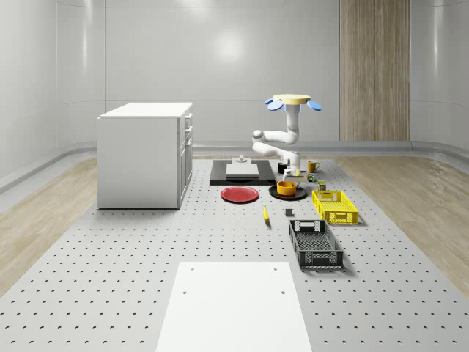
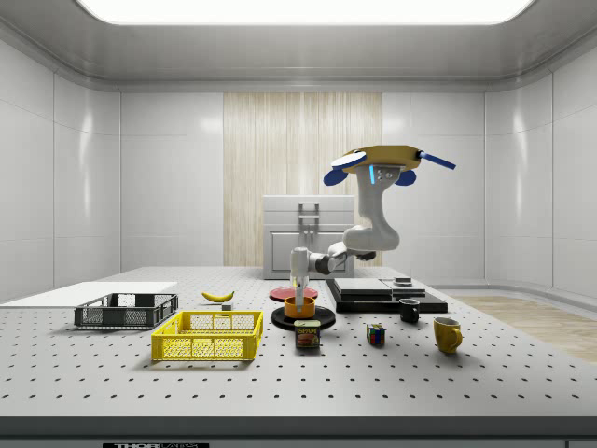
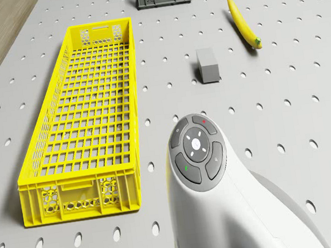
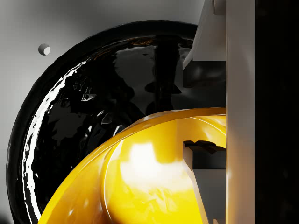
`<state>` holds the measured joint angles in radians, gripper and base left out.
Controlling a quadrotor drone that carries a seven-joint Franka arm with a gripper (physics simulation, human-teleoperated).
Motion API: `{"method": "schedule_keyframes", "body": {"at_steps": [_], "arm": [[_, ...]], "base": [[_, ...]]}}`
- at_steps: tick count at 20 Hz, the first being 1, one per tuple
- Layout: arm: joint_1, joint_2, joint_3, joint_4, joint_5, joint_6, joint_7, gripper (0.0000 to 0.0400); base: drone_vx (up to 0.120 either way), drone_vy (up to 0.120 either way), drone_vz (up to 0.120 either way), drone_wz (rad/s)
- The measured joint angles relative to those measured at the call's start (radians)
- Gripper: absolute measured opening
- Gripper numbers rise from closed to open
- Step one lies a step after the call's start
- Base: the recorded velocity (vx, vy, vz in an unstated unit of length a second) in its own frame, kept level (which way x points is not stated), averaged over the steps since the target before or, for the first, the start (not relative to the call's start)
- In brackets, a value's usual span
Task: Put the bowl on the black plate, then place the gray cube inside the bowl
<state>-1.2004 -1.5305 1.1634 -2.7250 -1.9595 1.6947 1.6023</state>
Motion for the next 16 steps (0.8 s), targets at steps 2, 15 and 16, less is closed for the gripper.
{"method": "schedule_keyframes", "body": {"at_steps": [2, 15, 16], "arm": [[0.000, 0.001, 0.010, -0.005, 0.008, -0.006, 0.003, 0.0298], [0.007, -0.002, 0.065, -0.027, 0.058, -0.032, 0.009, 0.0396], [0.007, -0.002, 0.066, -0.027, 0.059, -0.032, 0.009, 0.0397]], "base": [[0.000, 0.000, 0.000, 0.000], [0.077, -0.071, 0.062, 0.000], [0.120, -0.120, 0.000, 0.000]]}}
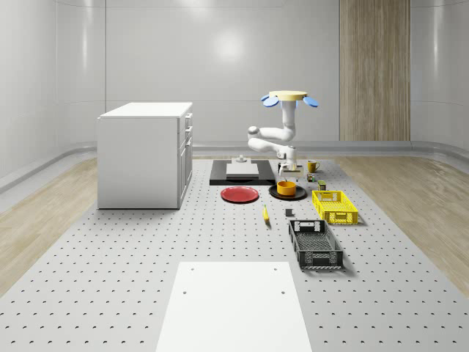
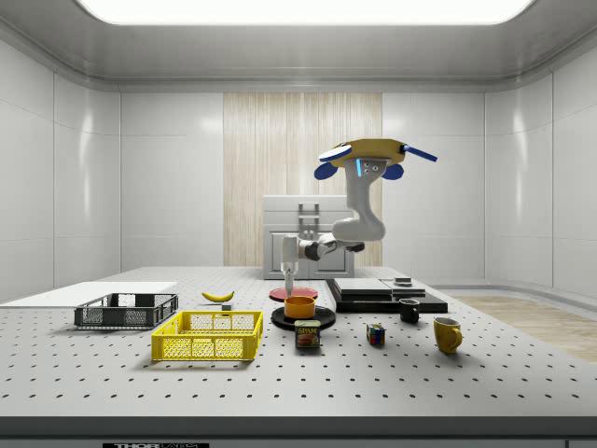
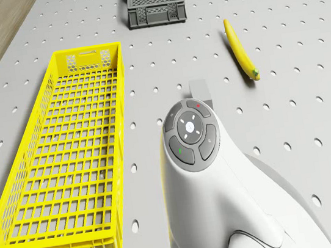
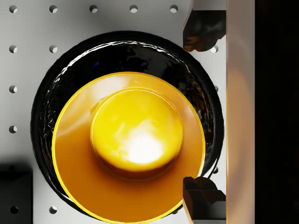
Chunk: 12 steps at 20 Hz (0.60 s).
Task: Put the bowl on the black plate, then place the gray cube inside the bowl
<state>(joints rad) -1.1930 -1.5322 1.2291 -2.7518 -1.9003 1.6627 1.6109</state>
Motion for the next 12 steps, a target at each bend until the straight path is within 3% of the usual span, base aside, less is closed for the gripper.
{"method": "schedule_keyframes", "body": {"at_steps": [8, 12], "arm": [[0.000, -0.001, 0.003, -0.001, 0.003, 0.000, 0.001, 0.0400], [0.000, -0.002, 0.003, -0.001, 0.003, 0.000, 0.001, 0.0400]], "base": [[0.120, -0.120, 0.000, 0.000], [0.120, 0.000, 0.000, 0.000]]}}
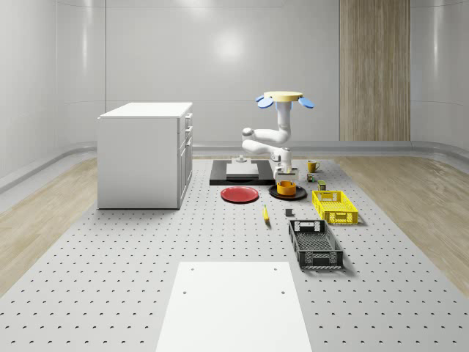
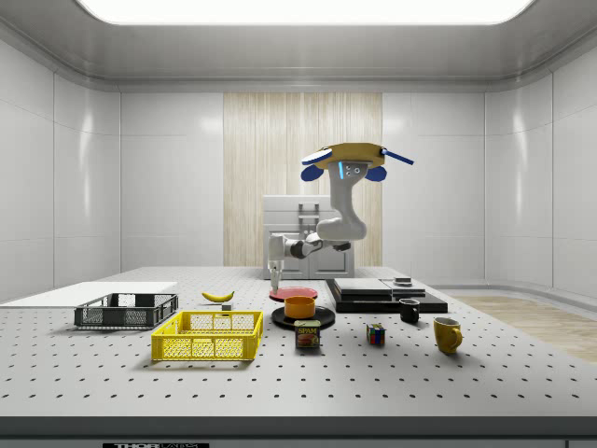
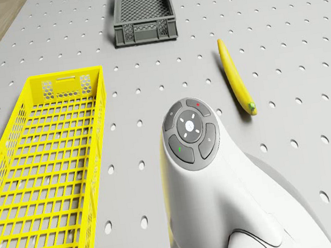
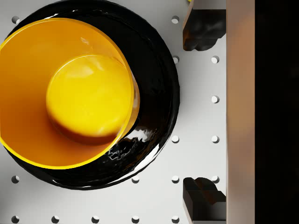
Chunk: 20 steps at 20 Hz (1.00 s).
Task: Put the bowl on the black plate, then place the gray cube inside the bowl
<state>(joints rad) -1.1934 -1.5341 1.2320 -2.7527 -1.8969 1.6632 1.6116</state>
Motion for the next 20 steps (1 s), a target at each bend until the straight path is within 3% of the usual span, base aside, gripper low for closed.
{"method": "schedule_keyframes", "body": {"at_steps": [4, 15, 20], "arm": [[0.000, -0.001, 0.000, 0.000, 0.000, 0.000, 0.000, 0.0400], [-0.001, -0.002, 0.000, 0.000, 0.001, 0.002, 0.001, 0.0400], [-0.001, -0.003, 0.000, 0.000, 0.001, 0.002, 0.001, 0.0400]], "base": [[0.120, 0.040, -0.020, 0.000], [0.120, 0.000, -0.120, 0.000], [0.120, -0.064, -0.088, 0.000]]}}
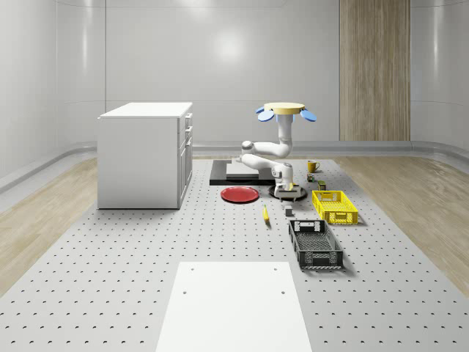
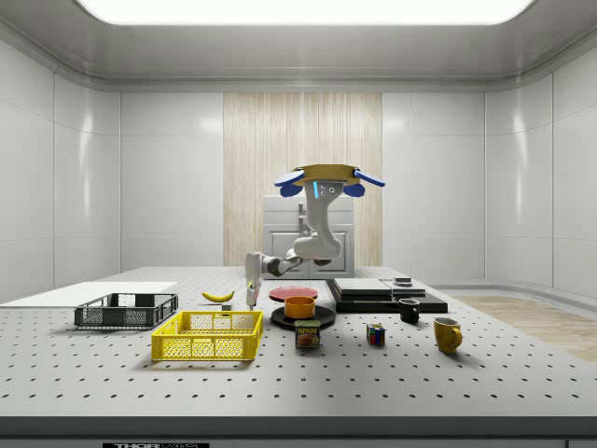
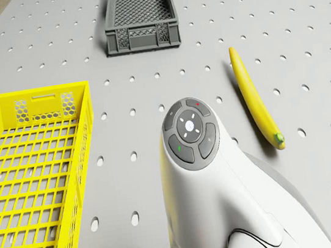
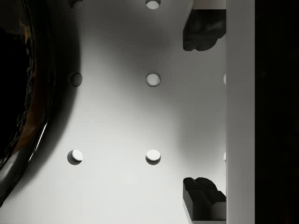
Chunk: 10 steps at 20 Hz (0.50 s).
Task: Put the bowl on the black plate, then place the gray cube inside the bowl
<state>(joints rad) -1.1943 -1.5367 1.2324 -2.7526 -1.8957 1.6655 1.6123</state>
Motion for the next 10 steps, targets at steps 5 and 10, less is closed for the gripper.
{"method": "schedule_keyframes", "body": {"at_steps": [5, 10], "arm": [[0.000, -0.001, 0.000, 0.000, 0.000, 0.000, 0.000, 0.0400], [0.000, -0.001, 0.000, 0.000, 0.000, 0.001, 0.000, 0.0400]], "base": [[0.120, 0.000, 0.000, 0.000], [0.120, 0.000, 0.000, 0.000]]}}
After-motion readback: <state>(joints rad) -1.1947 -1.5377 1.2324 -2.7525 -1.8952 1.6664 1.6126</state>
